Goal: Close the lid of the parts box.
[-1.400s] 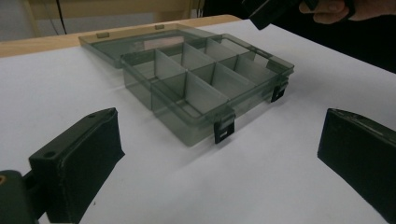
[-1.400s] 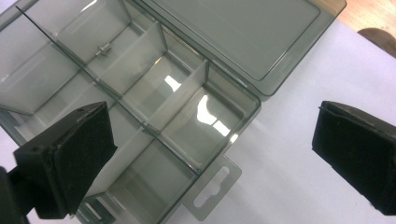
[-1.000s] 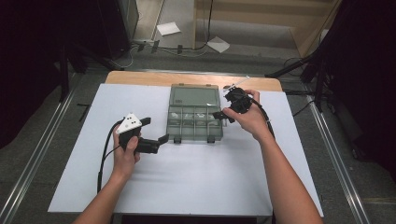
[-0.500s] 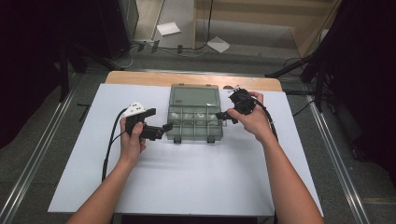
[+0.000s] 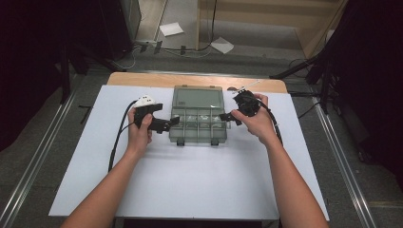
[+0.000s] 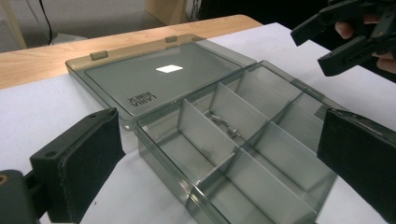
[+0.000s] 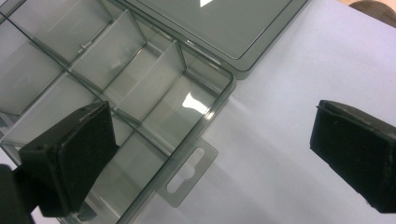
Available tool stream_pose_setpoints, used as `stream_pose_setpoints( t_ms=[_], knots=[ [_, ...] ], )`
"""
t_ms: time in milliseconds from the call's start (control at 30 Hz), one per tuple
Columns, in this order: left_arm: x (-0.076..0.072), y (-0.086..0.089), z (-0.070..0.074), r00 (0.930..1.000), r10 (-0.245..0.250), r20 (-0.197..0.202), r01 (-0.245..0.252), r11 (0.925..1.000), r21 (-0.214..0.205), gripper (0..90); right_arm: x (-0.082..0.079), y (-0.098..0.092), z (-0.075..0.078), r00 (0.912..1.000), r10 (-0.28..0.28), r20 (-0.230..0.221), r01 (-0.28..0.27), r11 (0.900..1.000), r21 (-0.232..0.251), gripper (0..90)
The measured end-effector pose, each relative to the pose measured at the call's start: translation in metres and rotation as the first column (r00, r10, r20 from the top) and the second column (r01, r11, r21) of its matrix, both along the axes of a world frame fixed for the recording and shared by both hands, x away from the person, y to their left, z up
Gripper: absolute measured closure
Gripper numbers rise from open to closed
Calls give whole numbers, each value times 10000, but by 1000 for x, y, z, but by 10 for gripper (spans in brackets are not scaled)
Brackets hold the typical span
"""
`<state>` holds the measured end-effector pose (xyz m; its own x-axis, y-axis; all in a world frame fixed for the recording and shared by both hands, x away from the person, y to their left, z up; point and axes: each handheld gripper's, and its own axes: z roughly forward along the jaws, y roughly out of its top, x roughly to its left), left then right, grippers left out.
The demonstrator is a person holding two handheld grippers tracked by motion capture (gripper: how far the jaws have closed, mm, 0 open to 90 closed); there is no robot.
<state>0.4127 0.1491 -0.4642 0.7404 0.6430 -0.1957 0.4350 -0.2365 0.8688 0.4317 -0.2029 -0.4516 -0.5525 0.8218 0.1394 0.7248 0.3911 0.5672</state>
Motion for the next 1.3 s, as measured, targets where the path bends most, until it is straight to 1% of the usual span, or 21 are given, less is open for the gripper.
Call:
stream_pose_setpoints(
  t_ms=[67,100,133,233,267,300,400,467,500,600,633,733,767,800,867,1067,1100,1133,1167,1233,1300],
  knots=[
    [5,-2,0,9999,-66,-152,65,10000,-52,0,0,1,1,9999,-80,-64,81,9998,173,26],
    [8,-3,-1,9996,-114,-264,111,9999,-80,0,1,0,0,10000,-57,60,55,9996,266,29],
    [11,-4,-1,9995,-64,-304,62,10000,-57,0,1,0,0,10000,-67,25,66,9995,316,30],
    [18,-6,-3,9985,-115,-541,102,9996,-247,0,1,0,0,9999,-126,22,126,9995,283,34],
    [21,-7,-3,9980,-66,-627,52,9998,-213,0,1,1,-1,9997,-236,-83,239,9992,318,34],
    [23,-9,-3,9976,-84,-689,71,9998,-186,0,1,1,-1,9997,-246,-50,248,9992,309,34],
    [28,-14,-4,9965,-245,-804,255,9996,118,0,2,1,-4,9997,-225,-71,227,9992,323,67],
    [32,-16,-4,9951,-108,-978,126,9997,186,0,3,1,-5,9994,-356,-42,357,9987,363,85],
    [33,-16,-4,9950,108,-988,-87,9997,213,29,4,1,-5,9992,-404,52,402,9985,374,97],
    [39,-17,-3,9923,338,-1188,-303,9991,309,61,4,1,-5,9981,-622,-42,623,9965,561,114],
    [41,-17,-4,9915,332,-1254,-285,9988,397,61,5,1,-5,9982,-585,96,580,9970,518,118],
    [46,-19,-5,9890,479,-1396,-401,9975,577,79,7,0,-6,9970,-770,130,762,9957,531,131],
    [47,-19,-5,9886,481,-1429,-404,9976,562,79,8,-1,-6,9968,-779,187,769,9958,497,134],
    [49,-19,-6,9878,518,-1466,-440,9975,558,81,8,-1,-6,9963,-856,76,851,9949,551,138],
    [51,-20,-6,9870,587,-1499,-528,9977,431,113,9,-3,-8,9948,-1010,117,1002,9934,550,144],
    [60,-23,-6,9849,530,-1648,-486,9983,306,136,14,-6,-12,9908,-1348,123,1341,9896,514,213],
    [61,-24,-6,9830,562,-1748,-518,9982,296,135,15,-6,-12,9895,-1441,113,1433,9881,567,230],
    [63,-24,-6,9820,519,-1818,-483,9985,240,138,15,-7,-12,9886,-1500,153,1488,9869,617,268],
    [65,-23,-6,9800,585,-1903,-563,9983,166,166,16,-8,-12,9888,-1483,175,1468,9868,691,321],
    [71,-21,-6,9708,530,-2340,-555,9984,-42,217,18,-9,-13,9888,-1485,148,1465,9851,903,371],
    [76,-20,-7,9644,648,-2564,-677,9977,-23,255,19,-10,-12,9873,-1588,44,1573,9809,1144,402]
  ],
)
